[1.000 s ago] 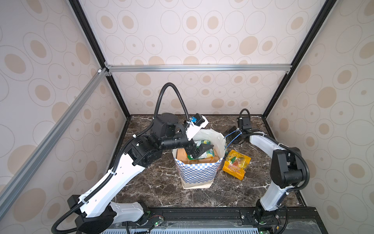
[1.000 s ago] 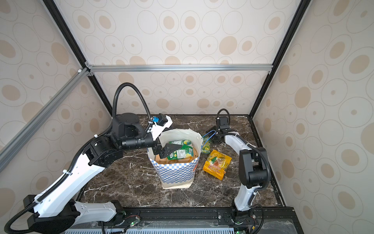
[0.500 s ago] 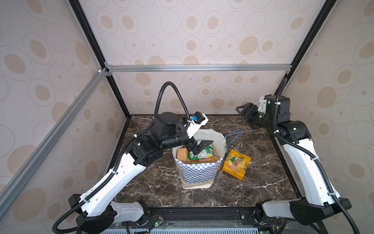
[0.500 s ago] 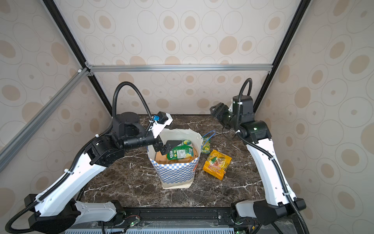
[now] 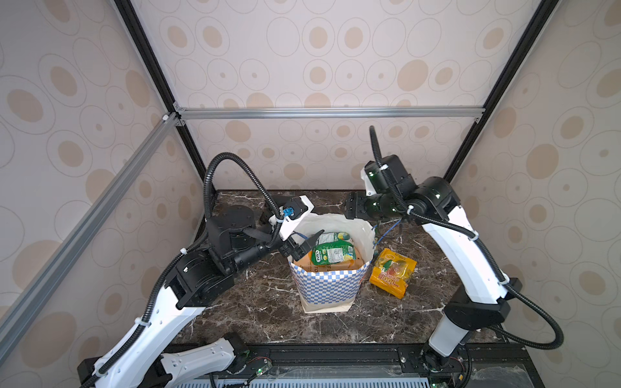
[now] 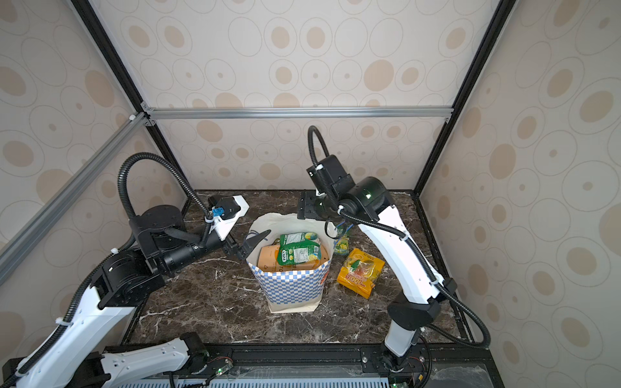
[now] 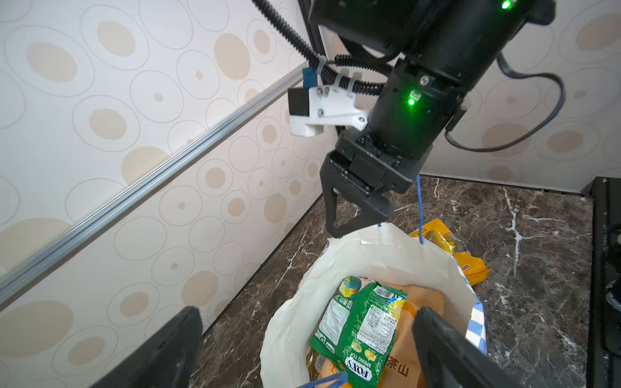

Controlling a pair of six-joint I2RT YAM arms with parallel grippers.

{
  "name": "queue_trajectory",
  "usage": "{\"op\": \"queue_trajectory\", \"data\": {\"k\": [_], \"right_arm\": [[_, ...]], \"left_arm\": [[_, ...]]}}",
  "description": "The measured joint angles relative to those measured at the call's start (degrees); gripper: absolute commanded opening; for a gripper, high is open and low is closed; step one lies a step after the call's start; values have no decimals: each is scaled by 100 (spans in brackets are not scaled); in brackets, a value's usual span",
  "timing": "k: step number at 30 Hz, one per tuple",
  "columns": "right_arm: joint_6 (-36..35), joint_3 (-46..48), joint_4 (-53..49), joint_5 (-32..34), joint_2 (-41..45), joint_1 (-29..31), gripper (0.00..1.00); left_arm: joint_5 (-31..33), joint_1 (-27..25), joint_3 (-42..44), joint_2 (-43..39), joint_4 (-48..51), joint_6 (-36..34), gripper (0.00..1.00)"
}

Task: Take the snacks out of the paper bag
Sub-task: 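Move the right gripper back over the bag and lower it inside, then grasp the second green Fox's candy bag inside the bag with the right gripper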

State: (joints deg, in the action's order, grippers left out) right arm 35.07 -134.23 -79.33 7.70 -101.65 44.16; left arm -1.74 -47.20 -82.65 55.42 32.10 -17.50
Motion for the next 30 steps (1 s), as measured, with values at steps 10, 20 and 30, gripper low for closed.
{"op": "queue_trajectory", "data": {"k": [10,20,30], "right_arm": [[-914,822,-92,737,-492,205,76],[-1611,1965,999,887,-973,240,75],[-1969,2710,1646,1276,-1134,243,66]], "left_arm": [[321,0,339,-466,55,247,98],[452,0,361,-402,48,295,98],[487,0,367,-382,11,356,98]]}}
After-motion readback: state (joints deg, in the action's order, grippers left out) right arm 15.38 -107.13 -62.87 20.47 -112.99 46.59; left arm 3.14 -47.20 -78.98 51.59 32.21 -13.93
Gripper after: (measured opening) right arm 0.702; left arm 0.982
